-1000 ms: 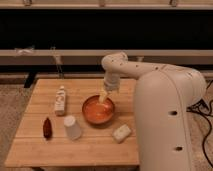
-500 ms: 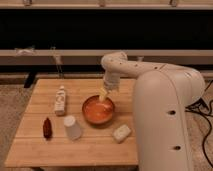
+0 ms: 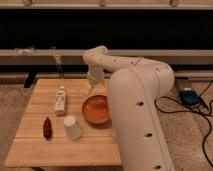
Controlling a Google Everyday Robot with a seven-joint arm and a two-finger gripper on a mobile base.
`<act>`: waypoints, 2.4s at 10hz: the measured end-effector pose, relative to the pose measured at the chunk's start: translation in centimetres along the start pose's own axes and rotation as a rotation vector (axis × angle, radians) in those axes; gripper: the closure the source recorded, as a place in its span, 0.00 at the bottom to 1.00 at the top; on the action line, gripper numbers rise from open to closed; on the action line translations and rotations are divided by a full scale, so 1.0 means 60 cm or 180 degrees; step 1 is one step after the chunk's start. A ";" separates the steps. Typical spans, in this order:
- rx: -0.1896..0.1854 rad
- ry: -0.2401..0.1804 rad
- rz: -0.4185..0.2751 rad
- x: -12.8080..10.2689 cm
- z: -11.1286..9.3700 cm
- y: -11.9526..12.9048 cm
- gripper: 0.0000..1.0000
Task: Stand the bottle upright
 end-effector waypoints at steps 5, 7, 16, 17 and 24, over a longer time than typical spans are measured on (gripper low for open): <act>-0.0024 -0.0122 -0.0175 -0.089 -0.043 0.138 0.20; -0.0054 -0.0185 -0.0348 -0.098 -0.049 0.199 0.20; 0.0212 -0.0018 -0.0735 -0.183 0.009 0.307 0.20; 0.0217 -0.0014 -0.0723 -0.183 0.010 0.303 0.20; 0.0133 0.0297 -0.0546 -0.196 0.098 0.282 0.20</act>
